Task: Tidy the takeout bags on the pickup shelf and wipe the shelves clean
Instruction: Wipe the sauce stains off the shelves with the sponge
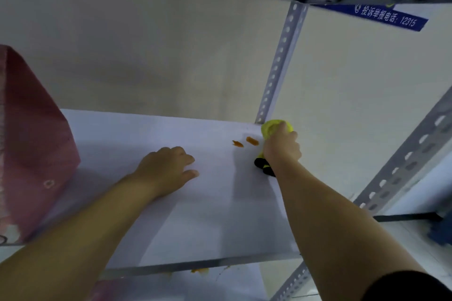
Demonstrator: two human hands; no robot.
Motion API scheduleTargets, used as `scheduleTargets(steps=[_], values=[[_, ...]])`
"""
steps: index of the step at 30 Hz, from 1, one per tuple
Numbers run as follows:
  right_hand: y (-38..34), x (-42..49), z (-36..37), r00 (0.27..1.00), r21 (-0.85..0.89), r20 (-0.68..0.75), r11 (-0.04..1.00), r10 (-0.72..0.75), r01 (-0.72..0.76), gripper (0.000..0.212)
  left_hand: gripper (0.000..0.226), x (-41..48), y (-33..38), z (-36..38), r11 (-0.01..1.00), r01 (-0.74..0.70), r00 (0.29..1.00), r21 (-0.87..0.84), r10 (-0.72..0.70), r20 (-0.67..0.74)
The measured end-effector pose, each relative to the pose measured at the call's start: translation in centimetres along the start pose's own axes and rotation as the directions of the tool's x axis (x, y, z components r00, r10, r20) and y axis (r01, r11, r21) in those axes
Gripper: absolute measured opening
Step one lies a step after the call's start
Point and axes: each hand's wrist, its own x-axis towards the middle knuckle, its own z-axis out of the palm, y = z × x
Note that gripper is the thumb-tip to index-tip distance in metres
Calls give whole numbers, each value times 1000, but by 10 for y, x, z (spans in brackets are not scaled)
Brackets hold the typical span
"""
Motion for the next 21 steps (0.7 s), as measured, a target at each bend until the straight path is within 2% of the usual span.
scheduleTargets(steps=[4, 6, 8, 10, 12, 14, 16, 17, 18, 19, 21], values=[[-8, 19, 16, 994, -64, 92, 996, -52, 58, 43, 45, 6, -5, -3, 1000, -14, 1000, -26, 14, -4], [-18, 23, 20, 976, -115, 142, 977, -165, 182, 40, 45, 7, -6, -1, 1000, -22, 1000, -20, 22, -8], [-31, 22, 24, 908, -158, 228, 907, -350, 390, 36, 46, 7, -7, 1, 1000, -24, 1000, -10, 24, -9], [-41, 15, 28, 813, -92, 314, 837, -490, 540, 38, 47, 6, -9, 3, 1000, -22, 1000, -20, 21, -19], [-46, 6, 28, 751, -11, 401, 817, -525, 577, 41, 47, 6, -12, 6, 999, -25, 999, -30, 24, -41], [-43, -1, 28, 665, 83, 428, 759, -612, 645, 40, 47, 7, -13, 8, 999, -32, 998, -23, 31, -49], [-37, -11, 28, 588, 76, 453, 686, -670, 723, 39, 48, 7, -13, 8, 999, -31, 999, -20, 30, -41], [-36, -12, 29, 588, 40, 444, 670, -676, 741, 39, 48, 7, -13, 8, 999, -28, 999, -20, 27, -37], [-35, -11, 30, 625, -9, 423, 686, -656, 727, 40, 48, 6, -13, 8, 999, -27, 999, -21, 26, -35], [-35, -7, 30, 711, -58, 383, 753, -589, 655, 40, 48, 6, -13, 9, 999, -25, 999, -24, 25, -32], [-32, 0, 29, 887, -124, 300, 907, -352, 402, 33, 47, 4, -13, 9, 999, -20, 1000, -30, 19, -23]])
